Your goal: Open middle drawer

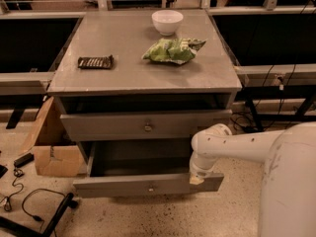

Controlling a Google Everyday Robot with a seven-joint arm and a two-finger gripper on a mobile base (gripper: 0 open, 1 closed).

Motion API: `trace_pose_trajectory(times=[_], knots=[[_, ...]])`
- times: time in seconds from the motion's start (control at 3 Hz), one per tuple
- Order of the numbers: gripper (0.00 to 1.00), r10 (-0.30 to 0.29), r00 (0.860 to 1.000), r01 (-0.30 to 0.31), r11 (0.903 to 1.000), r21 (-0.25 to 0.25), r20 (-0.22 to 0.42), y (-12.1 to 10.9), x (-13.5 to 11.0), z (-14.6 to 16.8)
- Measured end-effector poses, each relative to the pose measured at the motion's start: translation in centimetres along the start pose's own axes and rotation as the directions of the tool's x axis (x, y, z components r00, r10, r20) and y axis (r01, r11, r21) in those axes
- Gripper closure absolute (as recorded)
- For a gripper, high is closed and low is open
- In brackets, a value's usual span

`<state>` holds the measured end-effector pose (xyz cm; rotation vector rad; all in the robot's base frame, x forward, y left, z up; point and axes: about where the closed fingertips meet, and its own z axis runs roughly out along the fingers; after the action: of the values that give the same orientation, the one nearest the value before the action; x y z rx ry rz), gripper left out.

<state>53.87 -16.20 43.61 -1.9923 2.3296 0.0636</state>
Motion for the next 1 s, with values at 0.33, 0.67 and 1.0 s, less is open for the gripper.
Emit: trace_pose_trajectory(times=[0.33, 0.67, 1.0], knots=[[1.00, 0.000, 1.000, 0.000, 1.0000, 0.000, 0.000, 0.03, -0.14, -0.06], [1.00, 0.008, 1.000, -0.009, 0.9999, -0.014, -0.005, 0.86, 0.20, 0.08], [1.00, 0.008, 1.000, -0.009, 0.9999, -0.014, -0.005, 0.89, 0.03, -0.10]])
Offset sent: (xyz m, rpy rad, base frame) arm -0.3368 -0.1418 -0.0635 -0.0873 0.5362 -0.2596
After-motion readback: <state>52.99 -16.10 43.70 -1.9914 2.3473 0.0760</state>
